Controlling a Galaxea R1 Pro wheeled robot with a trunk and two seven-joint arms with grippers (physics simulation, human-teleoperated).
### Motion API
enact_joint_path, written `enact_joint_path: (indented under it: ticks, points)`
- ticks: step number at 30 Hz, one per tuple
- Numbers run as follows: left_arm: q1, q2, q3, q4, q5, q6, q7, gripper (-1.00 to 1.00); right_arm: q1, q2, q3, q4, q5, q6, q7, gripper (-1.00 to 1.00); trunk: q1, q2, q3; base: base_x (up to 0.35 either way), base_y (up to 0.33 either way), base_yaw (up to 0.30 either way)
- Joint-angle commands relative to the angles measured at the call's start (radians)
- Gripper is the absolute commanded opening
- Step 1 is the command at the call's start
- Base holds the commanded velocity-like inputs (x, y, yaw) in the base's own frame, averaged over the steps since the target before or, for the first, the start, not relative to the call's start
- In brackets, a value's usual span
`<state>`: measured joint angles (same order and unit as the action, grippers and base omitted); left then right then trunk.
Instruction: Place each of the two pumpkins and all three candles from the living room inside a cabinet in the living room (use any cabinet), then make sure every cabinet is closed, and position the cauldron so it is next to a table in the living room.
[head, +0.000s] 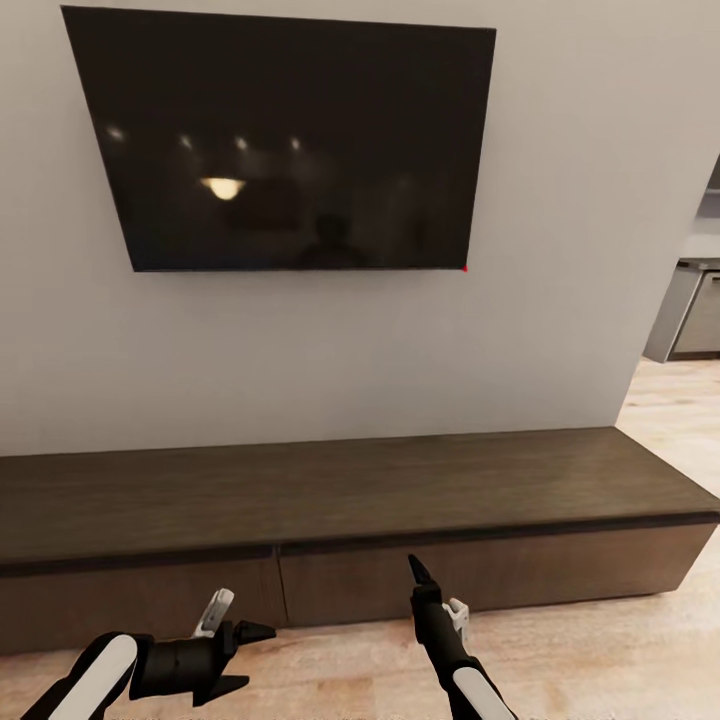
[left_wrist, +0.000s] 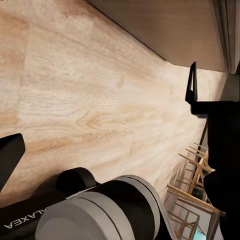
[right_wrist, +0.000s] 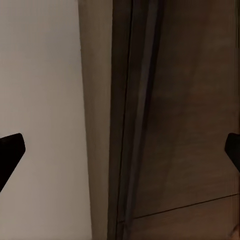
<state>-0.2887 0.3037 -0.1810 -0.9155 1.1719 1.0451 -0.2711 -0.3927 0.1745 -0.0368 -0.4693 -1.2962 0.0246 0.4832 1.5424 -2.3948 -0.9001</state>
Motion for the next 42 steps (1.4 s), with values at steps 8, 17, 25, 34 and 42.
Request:
enact_joint_path:
  ticks: [8, 17, 25, 34, 42]
  points:
    - [0.000, 0.000, 0.000, -0.005, 0.000, 0.000, -0.021, 1.00, 0.000, 0.000, 0.000, 0.000, 0.000, 0.000, 0.003, 1.00, 0.031, -0.056, -0.025, 0.000, 0.000, 0.000]
    - [0.000, 0.000, -0.005, -0.005, 0.000, 0.000, -0.022, 1.00, 0.000, 0.000, 0.001, 0.000, 0.003, 0.001, 0.004, 1.00, 0.050, -0.091, -0.041, 0.000, 0.000, 0.000]
    - [0.000, -0.001, -0.006, -0.005, -0.002, -0.001, -0.022, 1.00, 0.000, 0.000, 0.002, 0.000, 0.003, 0.002, 0.035, 1.00, 0.050, -0.091, -0.041, 0.075, 0.000, 0.000]
    - [0.000, -0.001, -0.009, -0.005, -0.005, -0.002, -0.022, 1.00, 0.000, 0.000, 0.002, 0.000, 0.004, 0.001, 0.035, 1.00, 0.050, -0.091, -0.041, 0.121, 0.000, 0.000]
    - [0.000, -0.002, -0.004, -0.006, -0.003, -0.002, -0.023, 1.00, 0.000, 0.000, 0.002, -0.001, 0.005, 0.000, 0.035, 1.00, 0.059, -0.106, -0.055, 0.024, 0.000, 0.000]
